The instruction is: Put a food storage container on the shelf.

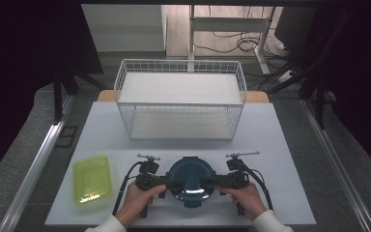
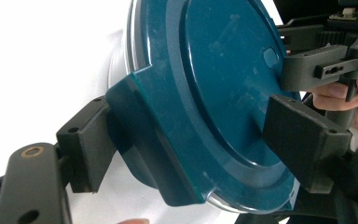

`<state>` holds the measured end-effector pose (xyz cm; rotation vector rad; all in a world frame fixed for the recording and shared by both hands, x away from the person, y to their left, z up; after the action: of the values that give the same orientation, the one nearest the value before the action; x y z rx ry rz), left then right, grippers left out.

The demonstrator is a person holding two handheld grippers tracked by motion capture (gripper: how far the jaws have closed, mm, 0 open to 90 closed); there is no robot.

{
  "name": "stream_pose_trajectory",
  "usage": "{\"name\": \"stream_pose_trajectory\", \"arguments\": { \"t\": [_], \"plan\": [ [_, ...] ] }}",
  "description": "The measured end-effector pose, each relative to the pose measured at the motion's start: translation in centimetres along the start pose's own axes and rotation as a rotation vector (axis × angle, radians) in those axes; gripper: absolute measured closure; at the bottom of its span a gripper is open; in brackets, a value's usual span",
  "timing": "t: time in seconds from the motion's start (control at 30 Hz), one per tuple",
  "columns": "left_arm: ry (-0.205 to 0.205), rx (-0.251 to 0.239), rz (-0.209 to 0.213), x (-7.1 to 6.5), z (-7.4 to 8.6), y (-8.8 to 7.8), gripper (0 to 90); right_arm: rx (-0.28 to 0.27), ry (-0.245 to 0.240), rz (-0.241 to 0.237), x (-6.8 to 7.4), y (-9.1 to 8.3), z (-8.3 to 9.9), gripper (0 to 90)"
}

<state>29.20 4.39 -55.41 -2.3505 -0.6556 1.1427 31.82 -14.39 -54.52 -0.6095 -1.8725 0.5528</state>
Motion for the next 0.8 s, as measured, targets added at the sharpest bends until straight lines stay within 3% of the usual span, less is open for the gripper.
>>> {"name": "stream_pose_trajectory", "arguments": {
  "t": [0.17,0.3,0.5,0.8],
  "plan": [
    [0.015,-0.010,-0.025,-0.7,0.2,-0.4,23.5,-0.021,0.017,0.006,0.3,-0.3,0.2,27.2],
    [0.035,-0.022,-0.040,-1.2,0.5,-0.6,25.8,-0.073,0.034,0.007,0.6,-0.7,0.9,29.0],
    [0.034,-0.035,-0.037,-1.6,0.8,-0.6,26.2,-0.088,0.036,0.020,0.9,-1.0,1.6,29.3],
    [0.061,-0.036,-0.076,-2.3,0.8,-0.9,28.1,-0.109,0.076,0.009,0.8,-1.3,1.8,31.7]
  ]
}}
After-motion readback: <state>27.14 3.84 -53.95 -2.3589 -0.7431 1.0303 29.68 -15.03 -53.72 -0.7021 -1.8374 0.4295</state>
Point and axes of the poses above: each handheld gripper's, and its own axes: y roughly forward along the jaws, z roughly out of its underside, x roughly to its left, the point moved 7 cm from there along y, roughly forward along the jaws, and after that the axes turned 8 degrees about y, right-handed, at the moved point
